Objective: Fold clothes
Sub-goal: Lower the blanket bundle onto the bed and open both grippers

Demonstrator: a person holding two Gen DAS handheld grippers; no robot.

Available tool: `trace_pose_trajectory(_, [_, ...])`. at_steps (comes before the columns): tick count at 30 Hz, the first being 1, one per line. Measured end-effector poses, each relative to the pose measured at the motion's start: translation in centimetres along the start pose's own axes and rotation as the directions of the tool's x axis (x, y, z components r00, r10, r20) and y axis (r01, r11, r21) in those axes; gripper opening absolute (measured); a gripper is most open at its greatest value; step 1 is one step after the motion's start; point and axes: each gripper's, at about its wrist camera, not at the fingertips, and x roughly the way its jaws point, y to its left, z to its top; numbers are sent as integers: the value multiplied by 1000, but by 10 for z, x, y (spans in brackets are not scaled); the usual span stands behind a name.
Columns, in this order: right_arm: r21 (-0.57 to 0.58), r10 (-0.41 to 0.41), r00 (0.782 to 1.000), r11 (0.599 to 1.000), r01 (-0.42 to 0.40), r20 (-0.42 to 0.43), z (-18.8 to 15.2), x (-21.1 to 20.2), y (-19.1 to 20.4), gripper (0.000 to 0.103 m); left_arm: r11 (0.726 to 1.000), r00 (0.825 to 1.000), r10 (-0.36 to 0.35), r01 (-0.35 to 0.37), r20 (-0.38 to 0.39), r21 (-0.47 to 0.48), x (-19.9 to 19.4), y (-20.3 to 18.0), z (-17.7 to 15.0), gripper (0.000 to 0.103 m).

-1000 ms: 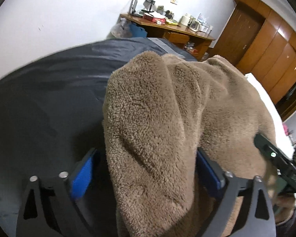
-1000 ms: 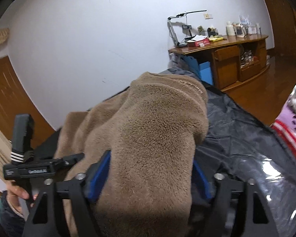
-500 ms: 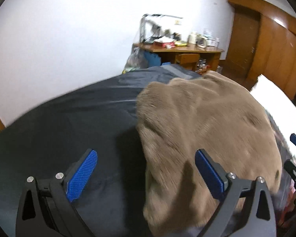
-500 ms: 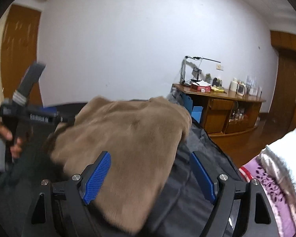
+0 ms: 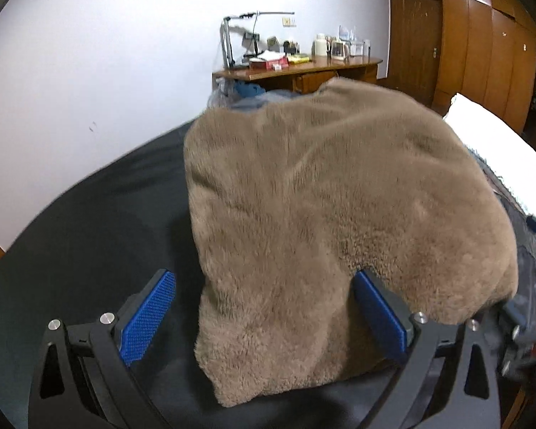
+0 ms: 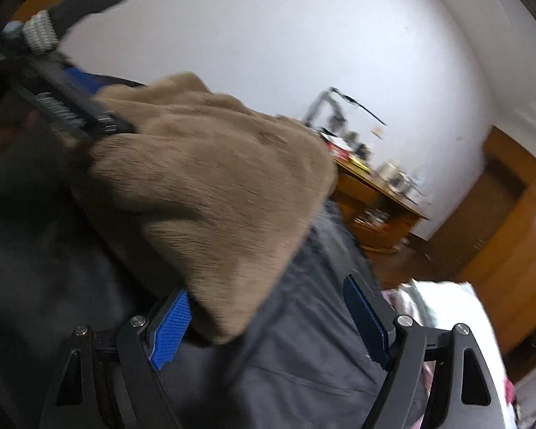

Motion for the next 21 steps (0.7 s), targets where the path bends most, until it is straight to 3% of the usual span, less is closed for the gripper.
trace_pose_trajectory(7, [217,54,994,976,-32,-99,-18,18,-39,84,999,998,-42,41,-52,-13,8,3,-10,101])
trace_pose_trajectory(15, [181,-31,976,981,71,-214,-31,33,-44,88,997,995,-71,68,-72,-40,10,9,-20,101])
trace_pose_trajectory(18, [210,-76,979,971,116,-190,-33,24,-56,88,993,992,-96,89,-78,-83,11,15,-21,102])
trace_pose_trajectory(21, [299,10,997,954,13,-74,-22,3,-69,88,989,991,-111,103,-71,-108,10,17,-24,101])
